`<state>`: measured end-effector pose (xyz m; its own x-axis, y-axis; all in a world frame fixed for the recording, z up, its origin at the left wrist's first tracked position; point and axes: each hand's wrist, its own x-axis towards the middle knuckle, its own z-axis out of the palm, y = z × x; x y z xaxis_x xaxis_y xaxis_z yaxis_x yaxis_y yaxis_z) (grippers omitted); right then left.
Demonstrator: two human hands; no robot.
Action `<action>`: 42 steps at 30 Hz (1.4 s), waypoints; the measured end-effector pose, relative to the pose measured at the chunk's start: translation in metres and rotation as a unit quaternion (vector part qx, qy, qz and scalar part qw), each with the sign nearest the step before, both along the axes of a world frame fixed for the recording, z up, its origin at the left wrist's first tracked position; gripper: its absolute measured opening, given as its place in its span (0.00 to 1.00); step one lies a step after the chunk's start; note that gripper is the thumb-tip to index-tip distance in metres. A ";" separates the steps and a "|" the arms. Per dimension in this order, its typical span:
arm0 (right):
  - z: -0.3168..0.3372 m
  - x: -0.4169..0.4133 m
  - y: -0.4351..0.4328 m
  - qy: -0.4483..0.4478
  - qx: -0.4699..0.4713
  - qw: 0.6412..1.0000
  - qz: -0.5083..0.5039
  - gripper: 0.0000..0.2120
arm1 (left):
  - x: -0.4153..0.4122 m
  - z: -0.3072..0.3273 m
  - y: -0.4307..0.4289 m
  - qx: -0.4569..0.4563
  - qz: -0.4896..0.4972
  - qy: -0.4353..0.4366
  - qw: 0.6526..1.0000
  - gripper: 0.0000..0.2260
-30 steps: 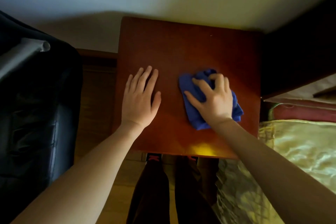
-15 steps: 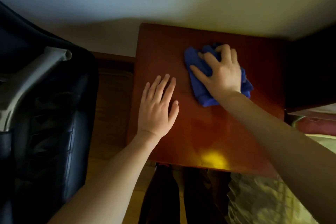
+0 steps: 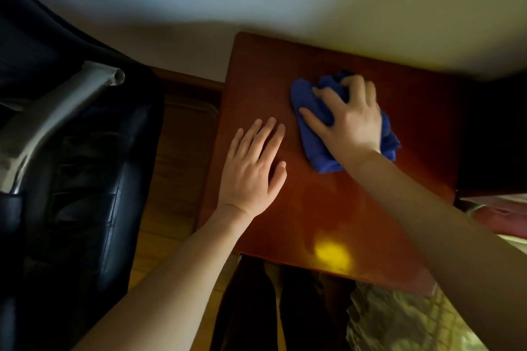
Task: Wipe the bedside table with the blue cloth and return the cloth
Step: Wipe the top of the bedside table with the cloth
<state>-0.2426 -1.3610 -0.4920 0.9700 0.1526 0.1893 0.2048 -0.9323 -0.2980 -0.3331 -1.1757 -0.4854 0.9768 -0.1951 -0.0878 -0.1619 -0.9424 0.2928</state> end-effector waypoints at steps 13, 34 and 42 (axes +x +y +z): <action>0.004 -0.008 0.007 -0.009 -0.017 1.000 -0.023 0.19 | 0.000 -0.002 -0.002 0.001 0.003 -0.003 1.000 0.25; -0.002 -0.152 -0.085 -0.014 -0.009 0.994 -0.106 0.18 | -0.004 -0.004 -0.002 0.004 0.005 0.003 1.000 0.25; -0.001 -0.163 0.011 -0.019 0.016 0.999 -0.037 0.16 | -0.003 -0.003 0.002 0.001 -0.015 -0.012 1.000 0.25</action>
